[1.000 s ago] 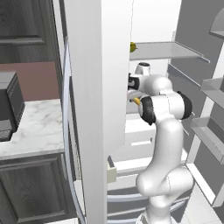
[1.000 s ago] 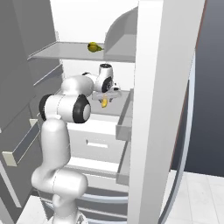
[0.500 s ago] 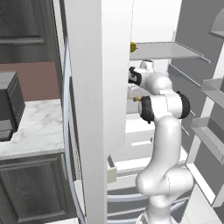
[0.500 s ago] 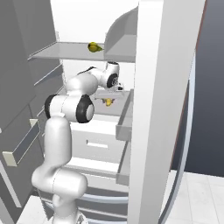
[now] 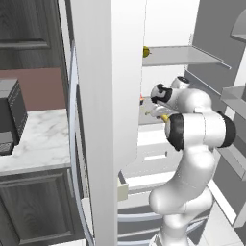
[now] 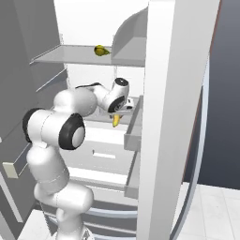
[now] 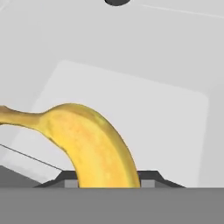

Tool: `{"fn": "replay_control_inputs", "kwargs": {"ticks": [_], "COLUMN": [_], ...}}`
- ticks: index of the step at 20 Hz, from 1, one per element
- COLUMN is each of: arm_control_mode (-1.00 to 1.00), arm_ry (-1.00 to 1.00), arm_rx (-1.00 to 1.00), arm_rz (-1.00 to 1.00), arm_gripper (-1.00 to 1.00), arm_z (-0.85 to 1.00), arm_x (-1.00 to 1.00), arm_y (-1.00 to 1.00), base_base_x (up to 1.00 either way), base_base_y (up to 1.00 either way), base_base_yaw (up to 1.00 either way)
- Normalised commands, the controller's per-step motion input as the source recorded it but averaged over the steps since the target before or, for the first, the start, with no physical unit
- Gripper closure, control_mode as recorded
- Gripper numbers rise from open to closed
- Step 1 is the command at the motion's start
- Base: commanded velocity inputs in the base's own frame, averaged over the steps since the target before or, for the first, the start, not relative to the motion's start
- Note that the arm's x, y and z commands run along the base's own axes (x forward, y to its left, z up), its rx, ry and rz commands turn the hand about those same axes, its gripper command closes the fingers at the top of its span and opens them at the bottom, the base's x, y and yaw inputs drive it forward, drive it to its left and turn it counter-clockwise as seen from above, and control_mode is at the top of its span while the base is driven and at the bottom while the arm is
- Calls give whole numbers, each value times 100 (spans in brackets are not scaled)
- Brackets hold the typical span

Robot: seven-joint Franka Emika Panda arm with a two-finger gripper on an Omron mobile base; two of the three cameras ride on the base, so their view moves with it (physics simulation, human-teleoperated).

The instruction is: Pick up the banana and pear from the fridge and place one fruit on each plate on the dining counter.

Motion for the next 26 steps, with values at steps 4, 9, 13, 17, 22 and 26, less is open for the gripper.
{"fn": "replay_control_inputs", "kwargs": {"ticks": [4,9,13,17,22,26], "arm_control_mode": [-100,-100,-100,-100,-100,-100], "arm_ry": [0,0,12,20,0,-1], "arm_rx": [-11,-6,-9,-14,-1,0], "arm_rz": [-3,0,0,2,3,1], "arm_gripper": [100,100,100,100,100,100], "arm_z": [21,15,2,0,-5,-14], "arm_x": [-100,-100,-100,-100,-85,-28], "arm_y": [0,1,26,57,24,0], "base_base_x": [0,0,0,0,0,0], "base_base_y": [0,0,0,0,0,0], "base_base_yaw": [0,0,0,0,0,0]}}
